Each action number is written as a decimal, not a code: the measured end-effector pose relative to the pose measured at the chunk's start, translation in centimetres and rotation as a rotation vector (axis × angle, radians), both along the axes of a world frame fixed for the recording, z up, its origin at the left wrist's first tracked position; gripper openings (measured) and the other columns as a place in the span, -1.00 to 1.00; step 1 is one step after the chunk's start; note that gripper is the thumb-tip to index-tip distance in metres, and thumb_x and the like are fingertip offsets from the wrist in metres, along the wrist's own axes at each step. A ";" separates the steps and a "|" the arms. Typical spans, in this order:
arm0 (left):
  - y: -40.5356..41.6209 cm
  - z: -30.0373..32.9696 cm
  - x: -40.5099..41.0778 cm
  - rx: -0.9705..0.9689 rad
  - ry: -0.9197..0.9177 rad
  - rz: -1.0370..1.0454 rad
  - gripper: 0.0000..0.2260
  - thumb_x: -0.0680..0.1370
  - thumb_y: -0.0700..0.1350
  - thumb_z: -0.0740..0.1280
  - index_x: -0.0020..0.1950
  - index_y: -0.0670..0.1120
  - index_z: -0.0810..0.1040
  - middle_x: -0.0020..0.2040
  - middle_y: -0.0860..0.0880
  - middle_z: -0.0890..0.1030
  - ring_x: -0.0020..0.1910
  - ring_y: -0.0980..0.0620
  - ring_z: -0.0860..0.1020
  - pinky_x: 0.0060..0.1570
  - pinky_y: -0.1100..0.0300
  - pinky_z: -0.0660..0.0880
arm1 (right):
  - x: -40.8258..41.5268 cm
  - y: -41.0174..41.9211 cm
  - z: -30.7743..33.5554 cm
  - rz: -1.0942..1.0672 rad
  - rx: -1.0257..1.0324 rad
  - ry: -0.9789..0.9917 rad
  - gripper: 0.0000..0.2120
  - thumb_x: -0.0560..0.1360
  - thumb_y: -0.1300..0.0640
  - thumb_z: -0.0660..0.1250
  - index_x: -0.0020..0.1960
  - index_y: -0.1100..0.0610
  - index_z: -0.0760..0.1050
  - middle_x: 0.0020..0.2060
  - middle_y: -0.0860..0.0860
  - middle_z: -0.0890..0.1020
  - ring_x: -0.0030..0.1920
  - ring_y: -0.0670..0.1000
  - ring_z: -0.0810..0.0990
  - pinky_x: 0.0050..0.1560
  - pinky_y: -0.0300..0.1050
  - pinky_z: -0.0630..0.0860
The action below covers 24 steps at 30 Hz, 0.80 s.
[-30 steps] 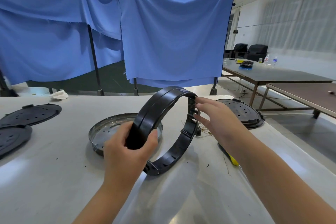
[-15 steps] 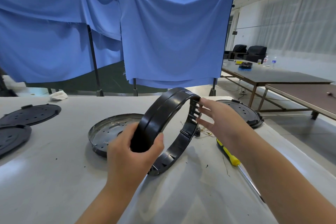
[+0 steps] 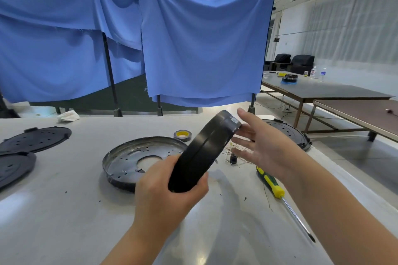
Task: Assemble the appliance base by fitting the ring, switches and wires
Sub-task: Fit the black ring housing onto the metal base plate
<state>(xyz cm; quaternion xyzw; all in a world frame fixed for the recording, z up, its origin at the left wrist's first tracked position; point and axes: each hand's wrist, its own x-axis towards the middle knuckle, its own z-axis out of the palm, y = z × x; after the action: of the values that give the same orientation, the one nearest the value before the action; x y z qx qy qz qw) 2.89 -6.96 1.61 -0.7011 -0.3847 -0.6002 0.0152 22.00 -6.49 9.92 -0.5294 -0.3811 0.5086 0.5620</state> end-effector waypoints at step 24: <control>-1.0 -2.8 3.3 0.383 0.677 -0.037 -0.77 0.40 0.04 0.37 -0.32 -0.10 0.56 -0.46 0.01 0.39 -0.49 -0.01 0.32 -0.54 0.14 0.33 | 6.8 -1.9 -7.2 0.096 -0.382 0.326 -0.36 0.28 -0.08 0.45 0.17 0.33 0.44 0.01 0.22 0.67 -0.12 0.14 0.71 -0.42 -0.13 0.60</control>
<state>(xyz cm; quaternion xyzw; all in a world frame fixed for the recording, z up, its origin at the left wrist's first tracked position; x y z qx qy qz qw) 6.16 -7.98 -1.22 -0.8508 -0.2263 -0.3958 0.2612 28.82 -8.43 2.67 -0.5182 -0.2071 0.6762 0.4810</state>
